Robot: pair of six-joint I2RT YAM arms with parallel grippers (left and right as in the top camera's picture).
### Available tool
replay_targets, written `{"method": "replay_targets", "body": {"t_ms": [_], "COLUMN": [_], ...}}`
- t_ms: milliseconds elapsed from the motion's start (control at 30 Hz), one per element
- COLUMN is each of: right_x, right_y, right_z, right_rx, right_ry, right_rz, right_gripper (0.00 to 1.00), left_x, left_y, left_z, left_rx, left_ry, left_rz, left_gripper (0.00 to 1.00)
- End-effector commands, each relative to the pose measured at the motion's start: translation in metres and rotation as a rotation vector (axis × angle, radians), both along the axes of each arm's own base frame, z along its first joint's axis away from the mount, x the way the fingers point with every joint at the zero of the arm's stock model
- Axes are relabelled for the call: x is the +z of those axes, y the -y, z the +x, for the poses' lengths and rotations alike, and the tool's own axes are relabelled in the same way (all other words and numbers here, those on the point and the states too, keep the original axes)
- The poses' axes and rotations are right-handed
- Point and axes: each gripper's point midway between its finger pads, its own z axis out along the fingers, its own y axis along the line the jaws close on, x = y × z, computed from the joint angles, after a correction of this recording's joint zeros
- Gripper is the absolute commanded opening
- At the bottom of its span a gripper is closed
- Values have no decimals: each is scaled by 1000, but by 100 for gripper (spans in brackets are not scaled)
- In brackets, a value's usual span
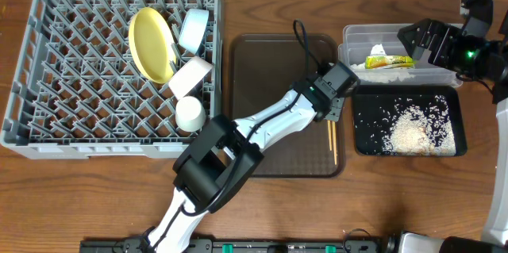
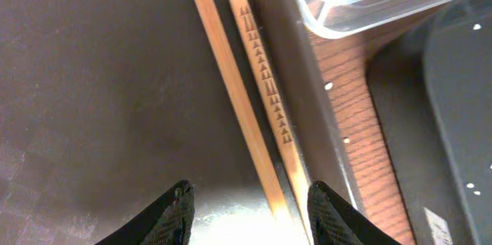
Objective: Sort waste into correct bins and load items into the dishwasher
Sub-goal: 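Reach the left gripper to the chopsticks on the tray and grasp, then carry the chopsticks left and drop them into the dish rack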
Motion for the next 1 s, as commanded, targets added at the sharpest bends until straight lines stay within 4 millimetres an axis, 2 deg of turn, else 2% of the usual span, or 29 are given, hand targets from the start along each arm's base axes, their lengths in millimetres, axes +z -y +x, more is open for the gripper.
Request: {"method": "replay_targets", "body": {"t_ms": [0,200,533,567,600,667,967], "right_x": [3,3,3,3,3,3,3], "right_y": [0,0,0,0,0,0,0], "right_z": [1,1,1,1,1,1,1], "right_rx": [-6,-6,-6,-6,-6,-6,-6], "right_ry": [4,4,4,4,4,4,4], "right_rz": [1,1,1,1,1,1,1], "right_gripper": [99,99,99,99,99,99,99], "left_x": [-10,-29,-32,-35,-37,-38,-34], "left_y": [-9,-9,-9,-11,-20,-23,-33], "left_z": [6,7,8,8,9,9,14], "left_rx": [9,17,18,23,40,55,93], "left_ry": [25,13,15,18,25,28,104], "left_rz": [53,68,68,81,121,134,218], "left_gripper": [49,49,48,44,35,30,29]}}
